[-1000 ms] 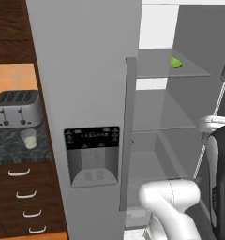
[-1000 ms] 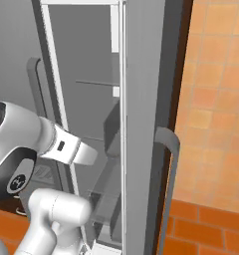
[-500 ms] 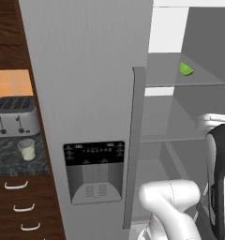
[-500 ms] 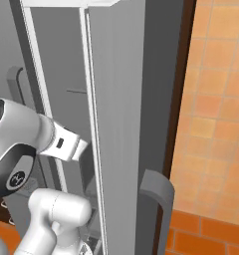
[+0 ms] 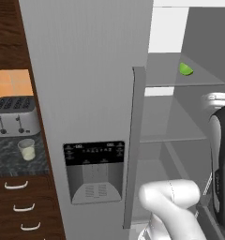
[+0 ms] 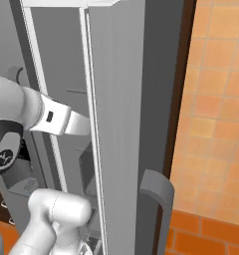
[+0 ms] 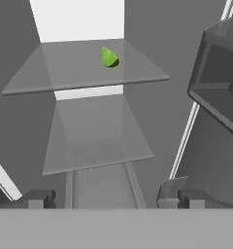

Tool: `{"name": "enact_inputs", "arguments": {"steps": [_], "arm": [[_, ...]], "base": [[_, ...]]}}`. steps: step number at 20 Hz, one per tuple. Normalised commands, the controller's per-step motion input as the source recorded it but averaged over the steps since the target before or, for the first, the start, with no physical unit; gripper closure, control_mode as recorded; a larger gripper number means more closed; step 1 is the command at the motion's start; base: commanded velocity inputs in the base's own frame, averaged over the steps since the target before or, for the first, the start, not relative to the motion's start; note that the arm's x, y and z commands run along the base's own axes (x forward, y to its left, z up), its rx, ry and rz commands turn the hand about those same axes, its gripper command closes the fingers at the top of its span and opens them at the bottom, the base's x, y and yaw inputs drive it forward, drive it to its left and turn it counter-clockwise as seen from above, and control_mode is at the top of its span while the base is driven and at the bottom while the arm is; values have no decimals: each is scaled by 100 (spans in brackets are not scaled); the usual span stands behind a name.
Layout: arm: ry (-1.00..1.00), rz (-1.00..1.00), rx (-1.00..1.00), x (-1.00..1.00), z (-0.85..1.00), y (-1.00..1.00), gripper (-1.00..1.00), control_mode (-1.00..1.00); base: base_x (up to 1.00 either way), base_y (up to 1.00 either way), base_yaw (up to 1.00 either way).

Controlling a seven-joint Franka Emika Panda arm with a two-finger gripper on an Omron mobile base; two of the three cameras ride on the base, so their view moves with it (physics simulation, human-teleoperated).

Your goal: Grab a lemon wedge from the fridge and one ice cube from the ice bowl, and put them in the glass of lemonade.

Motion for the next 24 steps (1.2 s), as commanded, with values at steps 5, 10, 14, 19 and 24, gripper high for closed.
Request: {"name": "enact_inputs", "arguments": {"steps": [5, 10, 14, 19, 24], "arm": [[-8, 0, -3, 49, 36, 5, -100, -100], [0, 0, -2, 96, 9, 26, -100, -100], [3, 0, 0, 99, 1, 0, -100, -100], [0, 1, 0, 100, 0, -24, -100, -100], [0, 4, 3, 47, 0, -59, -100, -100]], "base": [[0, 0, 0], [0, 0, 0], [0, 0, 0], [0, 0, 0], [0, 0, 0]]}}
